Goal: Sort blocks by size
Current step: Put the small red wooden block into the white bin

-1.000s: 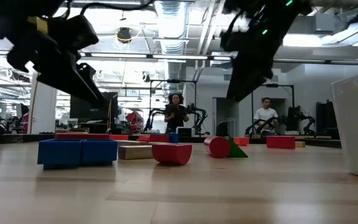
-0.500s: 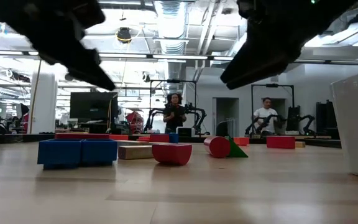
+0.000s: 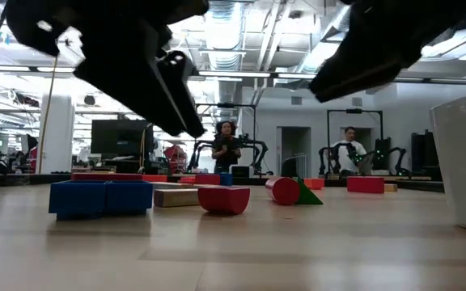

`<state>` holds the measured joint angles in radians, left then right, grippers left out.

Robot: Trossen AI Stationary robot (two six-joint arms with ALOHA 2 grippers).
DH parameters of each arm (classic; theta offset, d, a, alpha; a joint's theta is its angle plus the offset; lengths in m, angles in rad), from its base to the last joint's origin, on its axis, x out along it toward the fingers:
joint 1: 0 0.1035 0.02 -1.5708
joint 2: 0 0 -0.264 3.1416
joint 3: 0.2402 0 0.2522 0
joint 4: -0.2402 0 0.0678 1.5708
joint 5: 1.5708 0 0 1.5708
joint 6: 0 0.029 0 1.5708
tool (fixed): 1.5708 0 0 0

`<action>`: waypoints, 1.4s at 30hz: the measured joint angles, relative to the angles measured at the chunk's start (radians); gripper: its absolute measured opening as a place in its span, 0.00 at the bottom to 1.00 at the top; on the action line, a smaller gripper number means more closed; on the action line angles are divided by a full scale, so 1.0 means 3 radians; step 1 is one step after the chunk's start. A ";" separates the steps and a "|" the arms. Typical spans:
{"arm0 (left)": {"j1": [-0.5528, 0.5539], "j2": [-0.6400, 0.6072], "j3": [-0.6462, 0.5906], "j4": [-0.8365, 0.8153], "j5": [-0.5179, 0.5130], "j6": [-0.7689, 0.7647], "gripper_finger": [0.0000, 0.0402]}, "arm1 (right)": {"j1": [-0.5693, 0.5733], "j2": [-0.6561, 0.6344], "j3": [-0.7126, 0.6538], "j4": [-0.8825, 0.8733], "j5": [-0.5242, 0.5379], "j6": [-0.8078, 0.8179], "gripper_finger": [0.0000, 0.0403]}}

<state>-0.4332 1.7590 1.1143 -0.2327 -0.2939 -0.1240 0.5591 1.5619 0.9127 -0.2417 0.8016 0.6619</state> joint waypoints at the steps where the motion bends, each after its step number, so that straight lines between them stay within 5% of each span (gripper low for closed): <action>1: 0.0001 0.0048 0.0024 0.0032 -0.0001 0.0052 0.53 | 0.0030 -0.0037 0.0000 -0.0125 0.0028 0.0100 0.63; 9: 0.0106 0.0144 0.0051 0.0364 0.0004 0.0309 0.53 | 0.0174 -0.0150 0.0000 -0.0867 0.0045 0.0846 0.63; 19: 0.0343 0.0351 0.0051 0.0831 0.0494 0.0463 0.53 | 0.0189 -0.0150 0.0001 -0.0845 0.0052 0.0858 0.63; 42: 0.0359 0.0640 0.0025 0.0644 0.0561 0.0533 0.53 | 0.0208 -0.0150 0.0001 -0.0833 0.0104 0.0852 0.63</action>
<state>-0.3256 1.9511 1.1219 -0.0395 -0.1255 0.0357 0.6216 1.5169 0.9131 -0.4916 0.8330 0.9176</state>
